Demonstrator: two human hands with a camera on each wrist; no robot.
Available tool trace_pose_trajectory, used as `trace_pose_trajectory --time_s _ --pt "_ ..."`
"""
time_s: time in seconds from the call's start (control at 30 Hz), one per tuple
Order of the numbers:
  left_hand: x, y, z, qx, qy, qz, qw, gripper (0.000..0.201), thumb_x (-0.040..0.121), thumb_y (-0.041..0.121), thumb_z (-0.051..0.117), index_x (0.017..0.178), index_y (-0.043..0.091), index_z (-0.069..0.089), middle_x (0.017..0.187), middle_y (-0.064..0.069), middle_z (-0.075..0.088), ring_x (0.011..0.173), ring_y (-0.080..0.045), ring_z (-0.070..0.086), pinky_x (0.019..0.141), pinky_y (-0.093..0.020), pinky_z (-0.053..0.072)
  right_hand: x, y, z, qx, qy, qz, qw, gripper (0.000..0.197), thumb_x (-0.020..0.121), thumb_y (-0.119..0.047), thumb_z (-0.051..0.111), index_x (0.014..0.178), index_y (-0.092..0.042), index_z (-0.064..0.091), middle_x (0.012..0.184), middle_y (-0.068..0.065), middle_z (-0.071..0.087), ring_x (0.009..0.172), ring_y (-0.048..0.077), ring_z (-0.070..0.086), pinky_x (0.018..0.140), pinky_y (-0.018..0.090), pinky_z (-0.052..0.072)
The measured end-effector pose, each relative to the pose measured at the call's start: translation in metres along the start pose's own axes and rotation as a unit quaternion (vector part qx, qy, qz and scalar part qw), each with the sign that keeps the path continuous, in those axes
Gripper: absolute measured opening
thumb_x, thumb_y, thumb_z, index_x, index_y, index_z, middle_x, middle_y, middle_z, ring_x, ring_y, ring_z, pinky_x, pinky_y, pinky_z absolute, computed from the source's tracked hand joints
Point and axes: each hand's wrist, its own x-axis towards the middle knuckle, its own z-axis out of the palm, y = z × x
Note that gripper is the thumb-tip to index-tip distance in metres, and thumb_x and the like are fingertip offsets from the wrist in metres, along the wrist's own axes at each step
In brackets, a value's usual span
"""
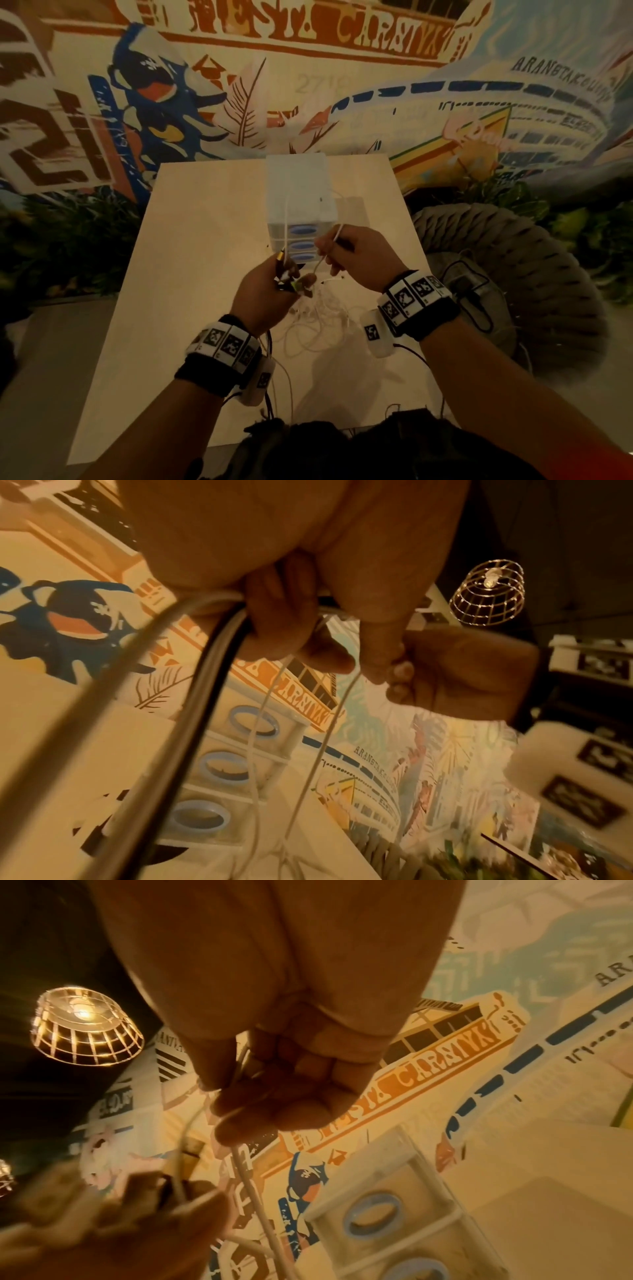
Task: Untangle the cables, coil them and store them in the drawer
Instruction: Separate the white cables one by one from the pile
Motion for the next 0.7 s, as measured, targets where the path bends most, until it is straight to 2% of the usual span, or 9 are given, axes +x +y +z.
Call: trace_pose_trajectory --time_s 0.07,0.13,0.17,0.27,0.3,0.37,0.47,0.57,0.7 --pt "0.005 -0.001 0.005 0.038 0.004 -0.004 0.999 0.025 0.085 0.038 0.079 0.091 0.023 0.06 0.082 0.008 0.066 0.073 -0.002 0.062 0.063 -0.013 0.044 0.002 -0.01 0.002 0.009 -0.009 -0.009 1.0 0.017 0.097 -0.039 0.06 0.083 -0.033 0.068 0.07 -0.009 0.068 0.063 0.009 0.068 0.065 0.019 0.051" --pt "0.007 0.0 0.007 0.067 -0.002 0.008 0.998 0.023 0.089 0.034 0.073 0.108 0.023 0.066 0.098 0.003 0.072 0.087 -0.017 0.067 0.073 -0.028 0.051 0.004 -0.016 0.005 -0.001 -0.021 -0.022 1.0 0.016 0.098 -0.039 0.06 0.083 -0.037 0.067 0.071 -0.018 0.067 0.067 0.003 0.066 0.069 0.019 0.049" --pt "0.007 0.003 0.007 0.072 -0.012 0.013 0.997 0.022 0.091 0.029 0.069 0.113 0.023 0.066 0.101 0.0 0.073 0.091 -0.022 0.067 0.074 -0.03 0.049 0.005 -0.018 0.006 -0.005 -0.028 -0.029 0.999 0.015 0.098 -0.038 0.06 0.085 -0.037 0.068 0.071 -0.02 0.067 0.068 0.002 0.066 0.07 0.019 0.048" --pt "0.006 0.01 0.003 0.06 -0.018 0.009 0.998 0.013 0.096 0.016 0.056 0.1 0.027 0.062 0.085 0.001 0.066 0.08 -0.024 0.062 0.067 -0.03 0.039 0.003 -0.015 0.007 0.051 -0.046 -0.026 0.997 0.014 0.095 -0.035 0.066 0.106 -0.026 0.068 0.083 -0.01 0.071 0.071 0.012 0.07 0.071 0.027 0.056" --pt "0.007 0.009 0.002 0.05 -0.006 0.005 0.999 0.013 0.097 0.015 0.054 0.096 0.027 0.059 0.08 0.002 0.062 0.075 -0.024 0.057 0.065 -0.031 0.036 0.001 -0.011 0.008 0.061 -0.046 -0.02 0.997 0.025 0.092 -0.036 0.069 0.116 -0.027 0.064 0.086 -0.009 0.071 0.073 0.011 0.071 0.072 0.028 0.057" --pt "0.007 0.006 -0.002 0.009 0.023 -0.008 1.0 0.014 0.101 0.021 0.052 0.089 0.025 0.057 0.073 0.003 0.06 0.067 -0.02 0.054 0.062 -0.031 0.035 -0.004 0.0 0.011 0.03 -0.047 0.001 0.998 0.044 0.088 -0.042 0.073 0.127 -0.034 0.055 0.086 -0.013 0.068 0.075 0.002 0.068 0.072 0.022 0.054" --pt "0.003 0.007 -0.009 -0.063 0.057 -0.019 0.996 0.032 0.105 0.041 0.048 0.078 0.026 0.057 0.062 0.004 0.059 0.055 -0.009 0.051 0.057 -0.032 0.04 -0.011 0.022 0.025 -0.079 -0.089 0.054 0.991 0.041 0.087 -0.056 0.067 0.123 -0.038 0.057 0.092 -0.013 0.068 0.076 0.001 0.065 0.074 0.024 0.052" --pt "-0.001 0.017 -0.019 -0.11 0.088 -0.003 0.99 0.042 0.105 0.039 0.048 0.07 0.017 0.054 0.056 0.009 0.053 0.05 -0.007 0.044 0.059 -0.028 0.038 -0.015 0.04 0.042 -0.145 -0.12 0.054 0.981 0.025 0.095 -0.05 0.06 0.106 -0.03 0.067 0.094 -0.01 0.066 0.075 0.0 0.061 0.071 0.022 0.045" --pt "-0.003 0.021 -0.032 -0.168 0.136 -0.002 0.976 0.048 0.105 0.037 0.049 0.073 0.002 0.053 0.053 0.009 0.049 0.049 -0.005 0.039 0.052 -0.016 0.035 -0.018 0.064 0.05 -0.156 -0.125 0.114 0.973 0.021 0.097 -0.043 0.057 0.104 -0.026 0.068 0.096 -0.001 0.071 0.083 0.017 0.064 0.079 0.034 0.054"
